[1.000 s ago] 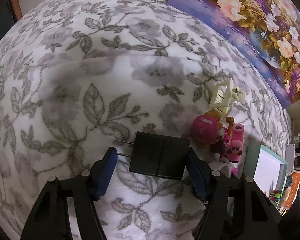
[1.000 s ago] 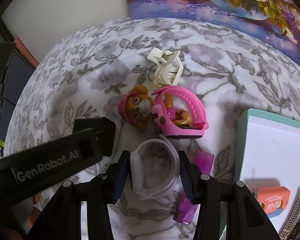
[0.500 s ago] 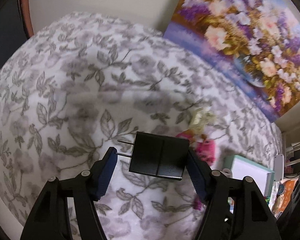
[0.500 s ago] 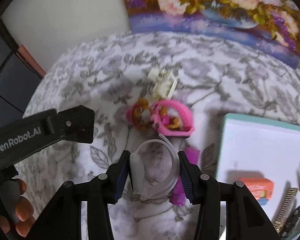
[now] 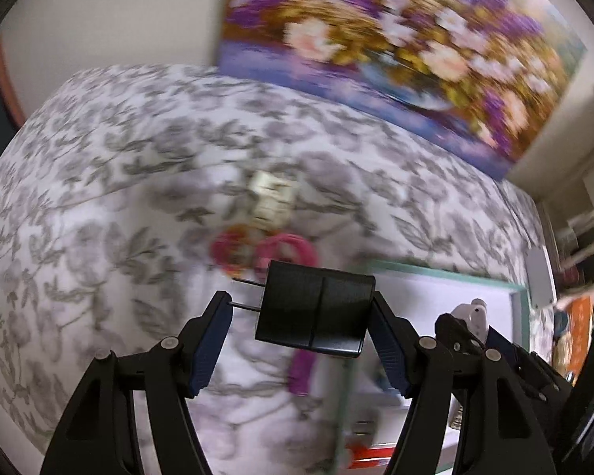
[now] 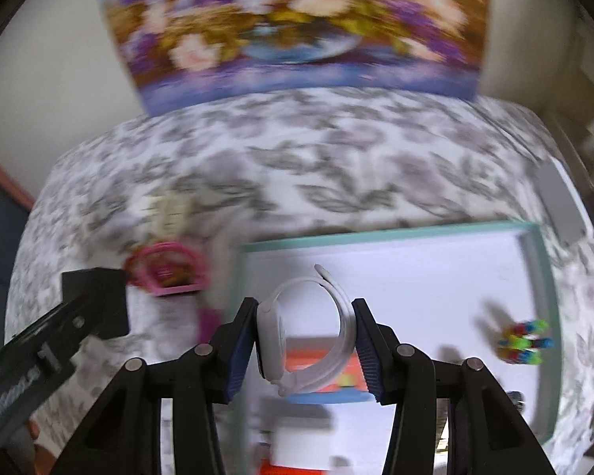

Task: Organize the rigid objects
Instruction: 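Carry black charger and white watch band over the tray and open both tools to drop them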

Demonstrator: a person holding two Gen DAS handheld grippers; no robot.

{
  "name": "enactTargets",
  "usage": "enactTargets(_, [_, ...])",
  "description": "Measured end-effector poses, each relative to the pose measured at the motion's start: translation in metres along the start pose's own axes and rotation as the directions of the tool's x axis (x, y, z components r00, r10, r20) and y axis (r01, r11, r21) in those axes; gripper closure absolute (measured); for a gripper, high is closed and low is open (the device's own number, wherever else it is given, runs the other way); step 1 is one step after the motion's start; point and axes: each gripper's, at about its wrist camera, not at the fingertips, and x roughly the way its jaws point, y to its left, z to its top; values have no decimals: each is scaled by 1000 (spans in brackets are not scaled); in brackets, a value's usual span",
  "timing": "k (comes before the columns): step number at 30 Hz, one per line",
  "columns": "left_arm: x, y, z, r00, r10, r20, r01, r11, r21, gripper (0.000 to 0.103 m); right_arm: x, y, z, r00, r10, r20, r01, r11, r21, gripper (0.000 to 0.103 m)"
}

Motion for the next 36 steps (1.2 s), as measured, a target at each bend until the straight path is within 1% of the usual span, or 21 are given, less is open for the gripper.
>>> enactTargets(2, [6,-18,-4,1000,-15,-11,16,999,29,33,2,-20,0,1000,-26,-11,27,999,41,53])
enactTargets(5, [15,-39,-9,999,-30,-24,31,998,62,33,3,-45,1,1000,-25,-14,26,995,97,53])
enactTargets(9, [24,-58,-14,999,-24,-28,27,994,108,33,-1,-78,2,999,-53,-8,53,985,162,53])
enactTargets(12, [31,-69,-16,999,-33,-32,37,991,125,33,-3,-102,2,997,-80,-8,80,976,201,53])
enactTargets(15, [37,-82,-21,998,-36,-44,43,987,157,33,-3,-118,2,996,-90,-9,90,970,228,53])
enactTargets(22, [45,-90,-24,998,-32,-56,42,980,194,33,-1,-129,1,996,-85,-12,85,966,242,53])
enactTargets(29, [49,-89,-24,997,-27,-67,40,981,190,33,9,-122,-1,996,-72,-44,80,973,218,52])
enactTargets(36, [56,-93,-25,994,-14,-110,36,979,203,32,15,-120,-2,995,-79,-67,92,974,206,52])
